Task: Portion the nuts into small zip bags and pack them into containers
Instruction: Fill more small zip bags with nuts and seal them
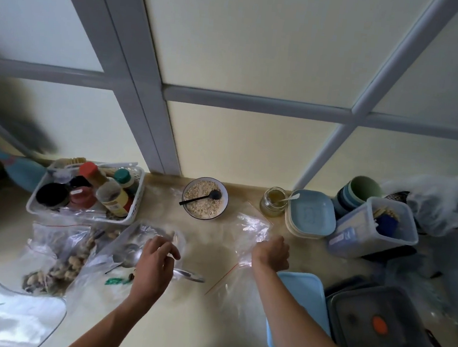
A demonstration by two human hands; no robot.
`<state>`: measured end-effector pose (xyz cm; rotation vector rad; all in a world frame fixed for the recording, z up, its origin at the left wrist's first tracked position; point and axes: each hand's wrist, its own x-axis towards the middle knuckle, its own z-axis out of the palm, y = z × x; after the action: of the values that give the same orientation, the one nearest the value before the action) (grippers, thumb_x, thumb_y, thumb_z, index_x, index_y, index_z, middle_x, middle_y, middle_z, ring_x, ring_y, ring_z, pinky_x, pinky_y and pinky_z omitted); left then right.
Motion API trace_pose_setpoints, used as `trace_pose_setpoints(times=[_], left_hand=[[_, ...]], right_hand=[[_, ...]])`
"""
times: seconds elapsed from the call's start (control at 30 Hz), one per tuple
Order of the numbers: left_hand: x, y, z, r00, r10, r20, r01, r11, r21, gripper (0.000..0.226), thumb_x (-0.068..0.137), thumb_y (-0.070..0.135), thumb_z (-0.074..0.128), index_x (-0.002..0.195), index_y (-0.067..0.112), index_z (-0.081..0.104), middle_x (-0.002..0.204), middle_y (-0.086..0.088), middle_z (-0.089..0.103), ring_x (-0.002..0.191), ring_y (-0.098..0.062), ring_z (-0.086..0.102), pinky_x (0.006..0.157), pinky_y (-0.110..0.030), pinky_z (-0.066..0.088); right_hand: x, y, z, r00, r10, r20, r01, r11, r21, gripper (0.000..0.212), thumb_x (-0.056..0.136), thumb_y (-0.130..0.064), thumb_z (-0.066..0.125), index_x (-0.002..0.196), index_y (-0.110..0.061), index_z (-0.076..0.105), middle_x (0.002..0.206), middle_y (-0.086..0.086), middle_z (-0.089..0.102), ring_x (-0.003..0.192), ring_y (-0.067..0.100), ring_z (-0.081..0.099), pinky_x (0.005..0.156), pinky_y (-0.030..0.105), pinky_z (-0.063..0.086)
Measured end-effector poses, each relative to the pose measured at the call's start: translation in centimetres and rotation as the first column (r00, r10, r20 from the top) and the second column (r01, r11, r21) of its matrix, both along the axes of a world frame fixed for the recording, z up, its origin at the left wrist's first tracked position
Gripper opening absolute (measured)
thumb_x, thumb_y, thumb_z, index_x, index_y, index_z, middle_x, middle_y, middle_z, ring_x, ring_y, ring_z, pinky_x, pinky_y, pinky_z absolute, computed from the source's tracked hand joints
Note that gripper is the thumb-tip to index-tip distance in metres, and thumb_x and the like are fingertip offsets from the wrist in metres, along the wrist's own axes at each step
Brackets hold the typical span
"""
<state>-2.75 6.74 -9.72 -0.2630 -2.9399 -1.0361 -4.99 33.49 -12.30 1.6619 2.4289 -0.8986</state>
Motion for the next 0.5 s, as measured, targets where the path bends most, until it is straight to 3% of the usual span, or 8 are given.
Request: trace_pose_setpoints(times=[0.13,0.23,0.3,0.37,0.5], left_hand=[[0.3,-0.3,0.4,1.000,-0.031,-0.006,0.031,1.000,0.003,0.038,0.073,-0.013,0.064,0.075,0.024,0.063,0.096,0.007,0.054,0.095,-0.018,0.052,0.074,-0.038,0.050],[0.8,-0.5,1.0,0.998,-0.059,-0.004,0.059,0.998,0.008,0.035,0.074,-0.010,0.063,0.076,0.025,0.064,0.097,0.010,0.053,0.098,-0.016,0.051,0.077,-0.036,0.049],[1.1,-0.9,1.5,0.996,-0.084,-0.004,0.084,0.996,0.020,0.035,0.074,-0.009,0.062,0.077,0.026,0.063,0.097,0.010,0.052,0.098,-0.015,0.050,0.077,-0.035,0.049],[1.5,-1.5,2.0,0.993,-0.118,-0.007,0.118,0.992,0.050,0.036,0.073,-0.010,0.061,0.077,0.026,0.063,0.094,0.011,0.051,0.094,-0.014,0.050,0.075,-0.033,0.047],[2.4,-3.5,3.0,0.984,-0.180,-0.001,0.179,0.978,0.103,0.040,0.074,-0.012,0.059,0.078,0.028,0.064,0.091,0.013,0.052,0.089,-0.009,0.052,0.074,-0.025,0.044]], right_hand=[[0.3,-0.5,2.4,0.956,0.084,-0.280,-0.059,0.993,0.098,0.033,0.092,0.006,0.054,0.113,-0.008,0.074,0.127,0.015,0.058,0.115,0.036,0.056,0.094,0.041,0.044],[0.3,-1.2,3.6,0.936,0.094,-0.340,-0.082,0.995,0.050,0.032,0.095,0.001,0.052,0.116,-0.010,0.073,0.128,0.013,0.057,0.114,0.032,0.058,0.088,0.030,0.042],[0.5,-1.7,3.3,0.966,0.125,-0.226,-0.138,0.990,-0.041,0.029,0.097,-0.008,0.052,0.120,-0.009,0.070,0.128,0.015,0.058,0.115,0.034,0.059,0.090,0.032,0.046],[1.2,-2.4,2.3,0.951,0.305,-0.043,-0.308,0.944,-0.118,0.032,0.095,-0.017,0.051,0.117,-0.007,0.071,0.125,0.018,0.063,0.112,0.035,0.062,0.092,0.034,0.051],[3.4,-3.9,-3.8,0.758,0.624,0.193,-0.582,0.779,-0.232,0.045,0.085,-0.036,0.040,0.114,-0.025,0.073,0.135,0.013,0.057,0.122,0.033,0.055,0.105,0.038,0.048]])
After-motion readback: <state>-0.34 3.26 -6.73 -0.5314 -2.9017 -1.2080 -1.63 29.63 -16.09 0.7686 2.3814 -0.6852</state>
